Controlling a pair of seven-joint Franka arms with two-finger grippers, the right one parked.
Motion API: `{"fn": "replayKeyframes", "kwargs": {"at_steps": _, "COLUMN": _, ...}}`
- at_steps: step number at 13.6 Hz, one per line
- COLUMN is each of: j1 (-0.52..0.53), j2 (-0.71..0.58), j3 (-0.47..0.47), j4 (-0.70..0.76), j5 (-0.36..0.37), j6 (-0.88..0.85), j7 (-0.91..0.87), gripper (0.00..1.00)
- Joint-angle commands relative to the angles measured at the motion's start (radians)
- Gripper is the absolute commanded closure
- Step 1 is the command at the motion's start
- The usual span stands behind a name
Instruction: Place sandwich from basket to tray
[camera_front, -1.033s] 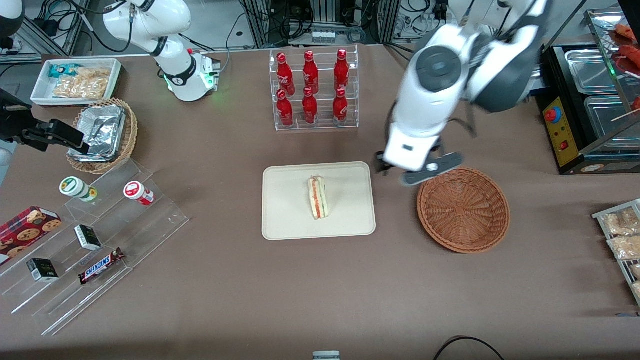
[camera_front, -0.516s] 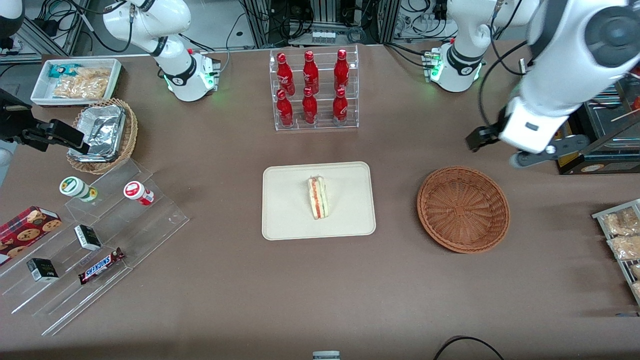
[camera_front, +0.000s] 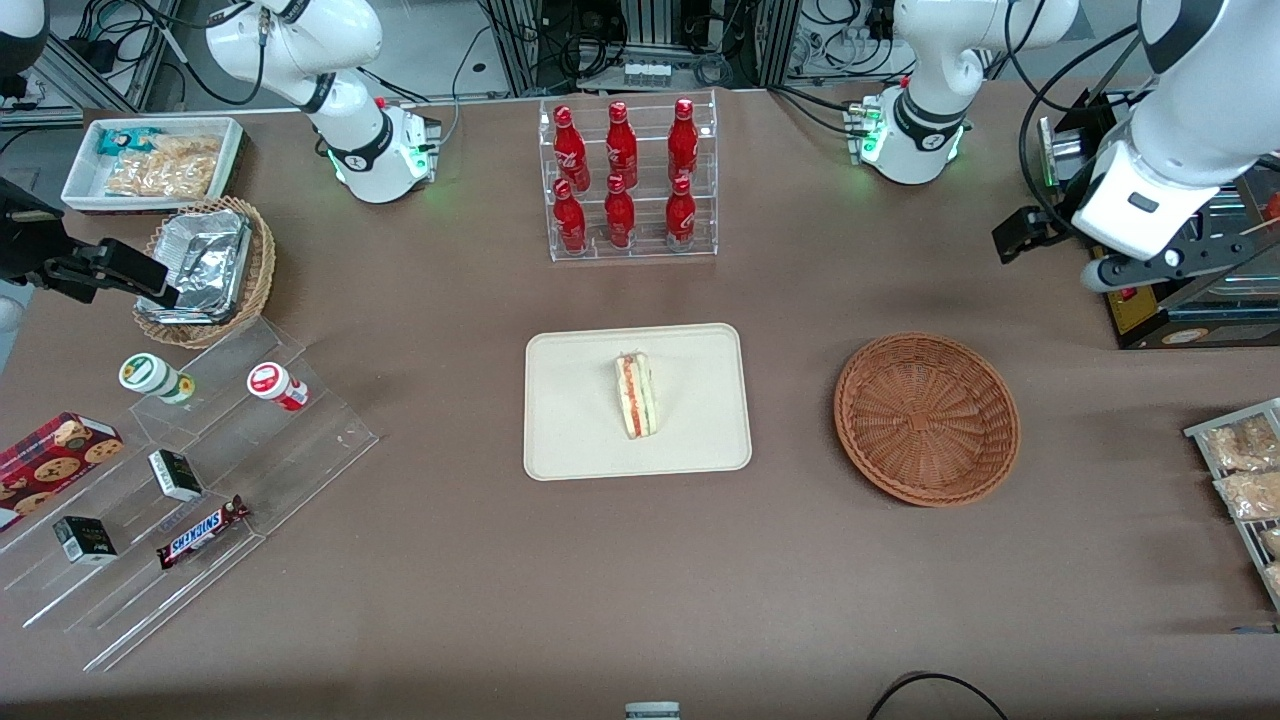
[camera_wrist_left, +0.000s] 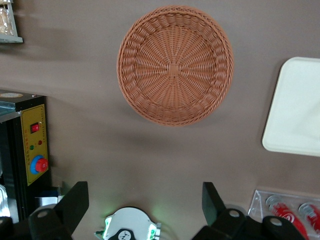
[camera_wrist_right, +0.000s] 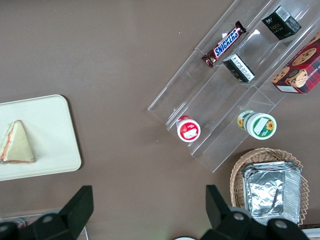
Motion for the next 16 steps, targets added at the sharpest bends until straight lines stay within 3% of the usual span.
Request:
{"fn": "replayKeyframes", "kwargs": {"at_steps": 1, "j1": 0.072, "j2": -0.048, "j3": -0.013, "j4": -0.033, "j5": -0.011, "j6": -0.004, "j7": 0.102, "gripper": 0.00}}
{"fn": "replayKeyframes", "kwargs": {"at_steps": 7, "j1": 0.099, "j2": 0.066, "j3": -0.018, "j4": 0.114, "j5": -0.009, "j6": -0.005, "j7": 0.110, "gripper": 0.00}}
{"fn": "replayKeyframes", "kwargs": {"at_steps": 10, "j1": 0.206, "j2": 0.136, "j3": -0.080, "j4": 0.205, "j5": -0.051, "j6": -0.005, "j7": 0.142, "gripper": 0.00}}
{"fn": "replayKeyframes", "kwargs": {"at_steps": 16, "j1": 0.218, "j2": 0.077, "j3": -0.102, "j4": 0.127, "j5": -0.006, "j6": 0.001, "j7": 0.199, "gripper": 0.00}}
